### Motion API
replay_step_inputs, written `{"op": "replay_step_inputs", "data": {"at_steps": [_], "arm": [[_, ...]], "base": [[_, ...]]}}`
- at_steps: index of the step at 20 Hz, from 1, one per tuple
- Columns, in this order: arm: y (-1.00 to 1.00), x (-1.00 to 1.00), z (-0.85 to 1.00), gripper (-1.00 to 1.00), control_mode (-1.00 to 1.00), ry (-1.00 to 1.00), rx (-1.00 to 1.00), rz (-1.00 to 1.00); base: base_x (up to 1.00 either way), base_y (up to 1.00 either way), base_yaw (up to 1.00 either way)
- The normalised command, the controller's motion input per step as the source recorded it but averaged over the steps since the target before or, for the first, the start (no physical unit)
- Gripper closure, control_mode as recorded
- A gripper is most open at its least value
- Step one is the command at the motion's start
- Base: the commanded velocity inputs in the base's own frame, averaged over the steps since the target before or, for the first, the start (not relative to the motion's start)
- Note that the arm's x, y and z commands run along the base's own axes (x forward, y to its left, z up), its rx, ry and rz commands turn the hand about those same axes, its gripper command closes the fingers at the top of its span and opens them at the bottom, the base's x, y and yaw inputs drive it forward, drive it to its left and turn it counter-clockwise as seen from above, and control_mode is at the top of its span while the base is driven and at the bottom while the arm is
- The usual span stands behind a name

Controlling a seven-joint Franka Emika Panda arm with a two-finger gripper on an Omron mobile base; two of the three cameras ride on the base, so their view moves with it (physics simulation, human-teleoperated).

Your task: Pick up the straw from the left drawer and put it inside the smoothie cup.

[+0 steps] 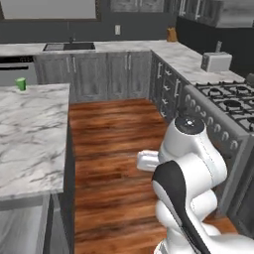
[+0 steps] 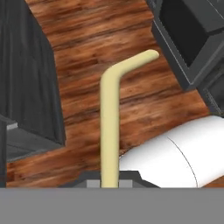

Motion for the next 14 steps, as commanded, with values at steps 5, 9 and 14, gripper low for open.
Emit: {"op": "replay_step_inputs", "data": {"at_steps": [5, 9, 14], "arm": [[0.00, 0.00, 0.00, 1.00, 1.00, 0.00, 0.00, 0.00], [0.00, 0.00, 0.00, 1.00, 1.00, 0.00, 0.00, 0.00], [0.00, 0.00, 0.00, 1.00, 1.00, 0.00, 0.00, 0.00]], "base": [[1.00, -0.25, 0.00], [1.00, -0.01, 0.00], [1.00, 0.00, 0.00]]}}
